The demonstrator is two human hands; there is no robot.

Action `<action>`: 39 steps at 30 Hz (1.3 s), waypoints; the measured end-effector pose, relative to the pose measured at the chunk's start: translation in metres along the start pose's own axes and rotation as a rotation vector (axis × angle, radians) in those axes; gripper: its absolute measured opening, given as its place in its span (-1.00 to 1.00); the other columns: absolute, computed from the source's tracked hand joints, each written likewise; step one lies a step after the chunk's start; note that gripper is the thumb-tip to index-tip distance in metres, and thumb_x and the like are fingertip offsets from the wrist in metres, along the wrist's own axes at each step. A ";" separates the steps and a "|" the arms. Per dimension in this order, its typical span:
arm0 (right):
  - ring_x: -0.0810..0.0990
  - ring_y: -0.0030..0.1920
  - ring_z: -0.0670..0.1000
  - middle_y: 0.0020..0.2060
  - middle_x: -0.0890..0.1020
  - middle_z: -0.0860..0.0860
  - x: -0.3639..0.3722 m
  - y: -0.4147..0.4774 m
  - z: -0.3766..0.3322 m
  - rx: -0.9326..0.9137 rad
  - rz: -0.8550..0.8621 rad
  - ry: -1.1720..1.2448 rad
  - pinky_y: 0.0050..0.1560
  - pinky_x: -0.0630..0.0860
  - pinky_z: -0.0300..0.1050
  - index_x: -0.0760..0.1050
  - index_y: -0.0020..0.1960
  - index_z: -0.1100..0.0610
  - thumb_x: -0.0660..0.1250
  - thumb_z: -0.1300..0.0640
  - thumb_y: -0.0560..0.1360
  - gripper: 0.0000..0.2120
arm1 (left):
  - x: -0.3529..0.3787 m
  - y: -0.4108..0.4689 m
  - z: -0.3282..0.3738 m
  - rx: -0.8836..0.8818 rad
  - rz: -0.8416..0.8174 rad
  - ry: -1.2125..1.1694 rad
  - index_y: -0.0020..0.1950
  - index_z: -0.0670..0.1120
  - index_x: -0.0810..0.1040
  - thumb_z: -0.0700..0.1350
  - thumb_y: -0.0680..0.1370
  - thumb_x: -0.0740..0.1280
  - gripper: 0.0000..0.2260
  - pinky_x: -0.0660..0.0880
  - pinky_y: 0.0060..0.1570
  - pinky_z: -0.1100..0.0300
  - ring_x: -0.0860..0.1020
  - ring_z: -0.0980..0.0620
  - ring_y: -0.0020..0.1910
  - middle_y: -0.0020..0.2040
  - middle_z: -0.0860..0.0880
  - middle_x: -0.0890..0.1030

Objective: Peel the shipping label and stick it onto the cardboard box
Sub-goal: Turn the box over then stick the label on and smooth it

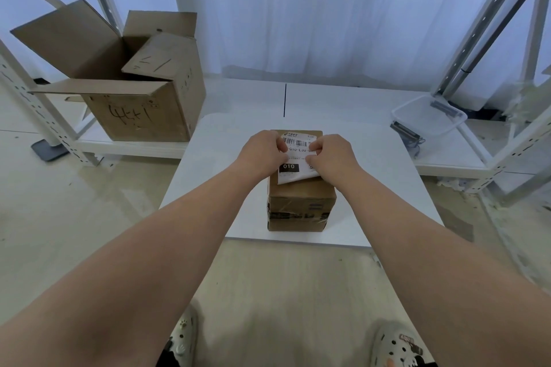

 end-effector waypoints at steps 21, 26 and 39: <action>0.50 0.21 0.10 0.24 0.53 0.12 -0.001 -0.001 -0.003 -0.019 -0.017 -0.047 0.16 0.44 -0.11 0.52 0.24 0.22 0.27 0.26 0.52 -0.70 | 0.000 -0.024 0.012 0.369 -0.103 0.504 0.31 0.14 0.50 -0.16 0.61 0.07 -0.62 -0.10 0.41 0.06 0.25 0.11 0.45 0.35 0.20 0.47; 0.54 0.13 0.11 0.18 0.57 0.15 0.001 0.000 -0.007 -0.040 -0.011 -0.109 0.00 0.45 -0.16 0.53 0.19 0.25 0.26 0.27 0.52 -0.74 | 0.014 -0.027 0.020 0.364 -0.158 0.454 0.36 0.17 0.44 -0.15 0.62 0.03 -0.60 -0.12 0.40 0.03 0.16 0.06 0.49 0.43 0.20 0.38; 0.51 0.21 0.09 0.24 0.54 0.12 -0.002 0.002 -0.003 -0.031 0.023 -0.020 0.09 0.43 -0.17 0.55 0.20 0.21 0.31 0.24 0.50 -0.72 | 0.001 -0.022 0.013 0.329 -0.056 0.424 0.29 0.16 0.52 -0.13 0.62 0.08 -0.64 -0.02 0.31 0.06 0.27 0.05 0.35 0.33 0.10 0.49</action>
Point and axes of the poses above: each hand's wrist, its own y-axis towards the middle knuckle, its own x-axis out of the palm, z = x × y, the point moved 9 cm from there along y, towards the middle knuckle
